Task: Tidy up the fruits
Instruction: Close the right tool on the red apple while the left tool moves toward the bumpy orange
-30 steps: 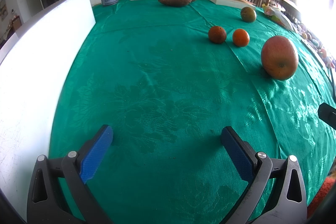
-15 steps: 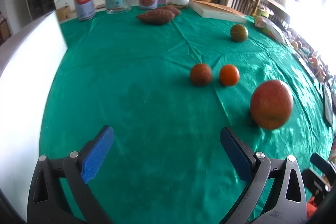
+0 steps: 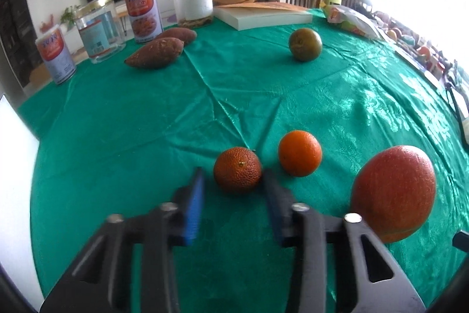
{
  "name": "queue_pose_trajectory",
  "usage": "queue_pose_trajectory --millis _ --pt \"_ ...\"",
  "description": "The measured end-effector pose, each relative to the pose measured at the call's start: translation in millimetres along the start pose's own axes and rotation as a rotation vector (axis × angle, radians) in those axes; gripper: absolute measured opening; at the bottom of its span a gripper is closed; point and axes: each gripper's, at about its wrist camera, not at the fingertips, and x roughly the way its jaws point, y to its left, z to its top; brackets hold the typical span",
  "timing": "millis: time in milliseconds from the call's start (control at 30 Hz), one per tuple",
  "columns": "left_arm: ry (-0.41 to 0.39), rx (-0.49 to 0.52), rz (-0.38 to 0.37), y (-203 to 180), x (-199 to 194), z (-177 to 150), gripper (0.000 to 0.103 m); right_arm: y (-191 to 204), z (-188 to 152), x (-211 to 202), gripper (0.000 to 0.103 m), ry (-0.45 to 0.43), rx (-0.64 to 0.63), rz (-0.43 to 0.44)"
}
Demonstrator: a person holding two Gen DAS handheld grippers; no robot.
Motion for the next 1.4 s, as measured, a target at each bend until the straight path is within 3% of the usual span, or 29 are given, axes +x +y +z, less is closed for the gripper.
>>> queue_pose_trajectory --millis 167,433,600,667,700,733,967,1067,1233,1333,1400 --pt "-0.007 -0.004 0.067 1.1 -19.6 -16.7 0.03 -2.7 0.6 -0.8 0.098 -0.003 0.013 0.001" --pt "0.026 -0.063 0.061 6.2 -96.1 -92.5 0.03 -2.8 0.0 -3.8 0.098 -0.015 0.016 0.002" --pt "0.047 -0.07 0.063 7.6 -108.1 -122.7 0.034 -4.5 -0.5 -7.0 0.098 -0.027 0.026 0.004" --pt "0.038 -0.085 0.077 10.3 -107.8 -124.9 0.052 -7.0 -1.0 -9.0 0.098 -0.034 0.039 0.008" --pt "0.037 -0.098 0.079 12.0 -107.5 -125.1 0.071 -8.7 -0.8 -9.9 0.098 -0.037 0.046 0.011" --pt "0.036 -0.111 0.08 13.6 -106.3 -125.7 0.081 -10.4 -0.8 -10.7 0.098 -0.04 0.053 0.014" --pt "0.088 -0.17 0.104 23.8 -95.4 -126.7 0.102 -11.4 1.5 -13.1 0.098 -0.047 0.062 0.057" --pt "0.087 -0.175 0.11 23.6 -95.0 -127.3 0.103 1.6 14.3 -11.5 0.098 -0.056 -0.019 0.103" --pt "0.08 -0.193 0.121 23.2 -94.3 -127.4 0.103 45.1 51.9 25.5 0.099 -0.027 -0.337 -0.01" --pt "0.075 -0.201 0.127 23.2 -94.3 -127.4 0.103 63.5 68.5 55.5 0.099 0.008 -0.475 -0.033" --pt "0.075 -0.201 0.127 23.6 -94.5 -128.0 0.103 69.4 74.3 77.7 0.098 0.08 -0.536 -0.016"
